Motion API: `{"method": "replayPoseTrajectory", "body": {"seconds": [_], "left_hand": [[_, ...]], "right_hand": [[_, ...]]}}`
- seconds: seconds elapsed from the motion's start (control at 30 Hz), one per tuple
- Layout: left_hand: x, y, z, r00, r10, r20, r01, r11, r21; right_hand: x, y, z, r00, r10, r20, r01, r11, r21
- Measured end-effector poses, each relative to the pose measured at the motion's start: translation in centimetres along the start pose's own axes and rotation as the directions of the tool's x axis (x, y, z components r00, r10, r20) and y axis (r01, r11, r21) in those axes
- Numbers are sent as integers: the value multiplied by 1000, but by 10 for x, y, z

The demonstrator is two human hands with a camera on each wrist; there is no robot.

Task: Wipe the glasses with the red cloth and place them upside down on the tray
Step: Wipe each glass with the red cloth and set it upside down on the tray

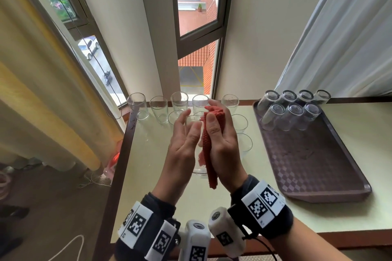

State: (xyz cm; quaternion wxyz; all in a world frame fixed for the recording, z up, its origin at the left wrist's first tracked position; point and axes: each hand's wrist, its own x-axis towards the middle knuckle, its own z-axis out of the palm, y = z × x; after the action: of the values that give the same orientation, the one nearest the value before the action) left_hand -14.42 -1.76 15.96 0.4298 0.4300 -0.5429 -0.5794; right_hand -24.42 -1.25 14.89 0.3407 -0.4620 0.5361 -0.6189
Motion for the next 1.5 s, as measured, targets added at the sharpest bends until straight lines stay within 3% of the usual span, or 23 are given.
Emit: {"method": "replayPoseTrajectory", "body": {"seconds": [0.13, 0.33, 0.53, 0.7, 0.9, 1.0, 1.17, 1.27, 1.5], "left_hand": [[8, -1, -4, 999, -20, -42, 19, 1000, -24], [12, -4, 1, 996, -11, -90, 10, 1000, -16], [14, -1, 3, 997, -44, -65, 39, 996, -75], [16, -3, 6, 993, 11, -117, -10, 1000, 12], [20, 0, 8, 998, -10, -62, 5, 997, -81], [21, -2, 8, 997, -17, -71, 14, 999, -46], [16, 0, 7, 996, 21, -89, -22, 1000, -8], [14, 3, 7, 996, 28, -86, -27, 1000, 4], [12, 3, 13, 997, -12, -78, 9, 999, -39]], "right_hand": [[-3, 8, 2, 999, -42, 8, 42, 999, -13], [10, 10, 4, 999, 42, 18, -42, 999, 17], [5, 11, 1, 999, -44, 3, 44, 998, 42], [12, 13, 0, 1000, -1, 0, 1, 996, 92], [16, 12, -1, 999, -32, 11, 31, 997, 74], [12, 14, -3, 998, -56, 13, 55, 995, 79], [14, 12, 2, 1000, 20, 15, -21, 999, 46], [12, 13, 2, 1000, -25, 12, 24, 1000, 9], [4, 11, -3, 1000, -22, -20, 24, 996, 88]]}}
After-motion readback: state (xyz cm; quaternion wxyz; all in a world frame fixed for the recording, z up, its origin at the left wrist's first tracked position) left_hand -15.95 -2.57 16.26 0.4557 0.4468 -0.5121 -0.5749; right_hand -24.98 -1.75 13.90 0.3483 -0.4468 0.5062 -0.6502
